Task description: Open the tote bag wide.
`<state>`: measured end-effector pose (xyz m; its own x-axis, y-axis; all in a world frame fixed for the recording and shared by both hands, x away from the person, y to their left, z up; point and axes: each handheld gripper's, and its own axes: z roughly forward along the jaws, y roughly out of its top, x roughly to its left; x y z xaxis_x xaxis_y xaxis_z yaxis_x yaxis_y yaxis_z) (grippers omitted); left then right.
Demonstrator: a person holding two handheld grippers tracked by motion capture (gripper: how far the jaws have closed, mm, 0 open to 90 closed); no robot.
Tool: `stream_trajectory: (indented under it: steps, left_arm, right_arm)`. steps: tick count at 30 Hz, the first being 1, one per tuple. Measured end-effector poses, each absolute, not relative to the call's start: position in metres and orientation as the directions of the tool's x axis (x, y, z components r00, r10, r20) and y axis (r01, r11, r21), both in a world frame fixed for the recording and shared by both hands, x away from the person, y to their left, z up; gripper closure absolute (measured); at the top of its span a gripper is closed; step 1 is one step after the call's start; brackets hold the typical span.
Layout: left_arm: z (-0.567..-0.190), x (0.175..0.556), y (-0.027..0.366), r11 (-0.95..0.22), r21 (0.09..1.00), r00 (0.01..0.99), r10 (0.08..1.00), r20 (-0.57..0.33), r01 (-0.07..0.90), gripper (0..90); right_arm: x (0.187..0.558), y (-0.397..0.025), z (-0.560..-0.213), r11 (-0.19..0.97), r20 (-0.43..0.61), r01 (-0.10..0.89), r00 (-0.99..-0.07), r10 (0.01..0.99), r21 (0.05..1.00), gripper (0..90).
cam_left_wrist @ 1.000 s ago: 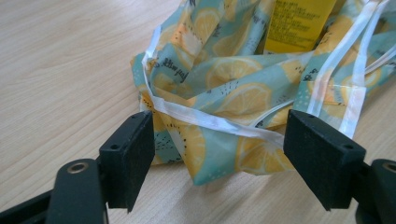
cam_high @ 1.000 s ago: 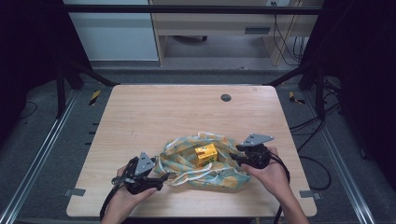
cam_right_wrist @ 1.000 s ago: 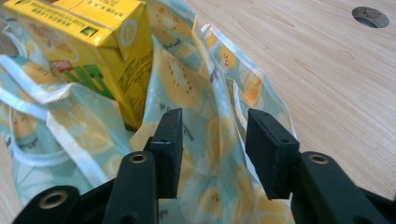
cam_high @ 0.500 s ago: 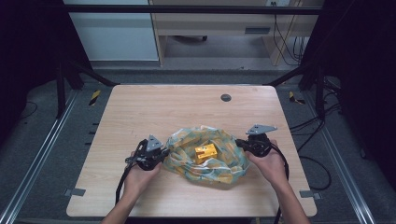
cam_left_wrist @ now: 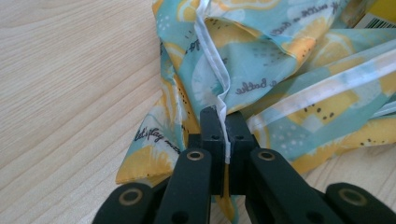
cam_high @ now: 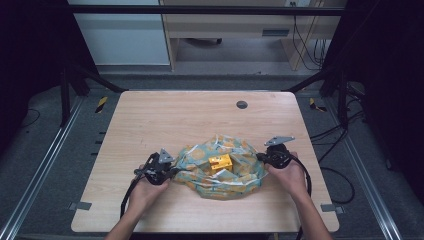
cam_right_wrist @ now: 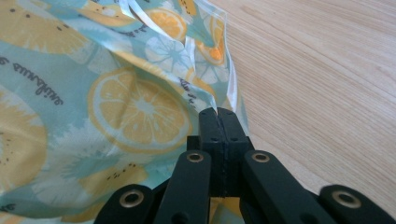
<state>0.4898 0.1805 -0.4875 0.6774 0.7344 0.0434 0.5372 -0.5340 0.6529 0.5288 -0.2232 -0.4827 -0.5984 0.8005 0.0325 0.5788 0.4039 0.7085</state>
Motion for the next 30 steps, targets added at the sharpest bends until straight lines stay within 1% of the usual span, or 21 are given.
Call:
stream_trajectory:
  steps: [4, 8, 14, 30]
  left_arm:
    - [-0.489, 0.49, 0.183, -0.527, 0.655, 0.674, 0.738, 0.035, 0.542, 88.7]
    - [-0.489, 0.489, 0.185, -0.531, 0.656, 0.674, 0.737, 0.045, 0.537, 88.8]
    - [-0.49, 0.486, 0.188, -0.52, 0.66, 0.67, 0.742, 0.034, 0.542, 89.0]
    - [-0.491, 0.48, 0.191, -0.527, 0.665, 0.674, 0.737, 0.047, 0.529, 89.3]
  right_arm:
    - [0.53, -0.224, -0.484, 0.421, 0.015, 0.574, -0.603, 0.798, 0.703, 90.0]
    - [0.53, -0.223, -0.487, 0.438, -0.014, 0.567, -0.6, 0.8, 0.698, 90.0]
    - [0.531, -0.224, -0.493, 0.436, -0.015, 0.572, -0.595, 0.804, 0.695, 90.0]
    - [0.531, -0.224, -0.496, 0.429, -0.022, 0.58, -0.578, 0.816, 0.692, 90.0]
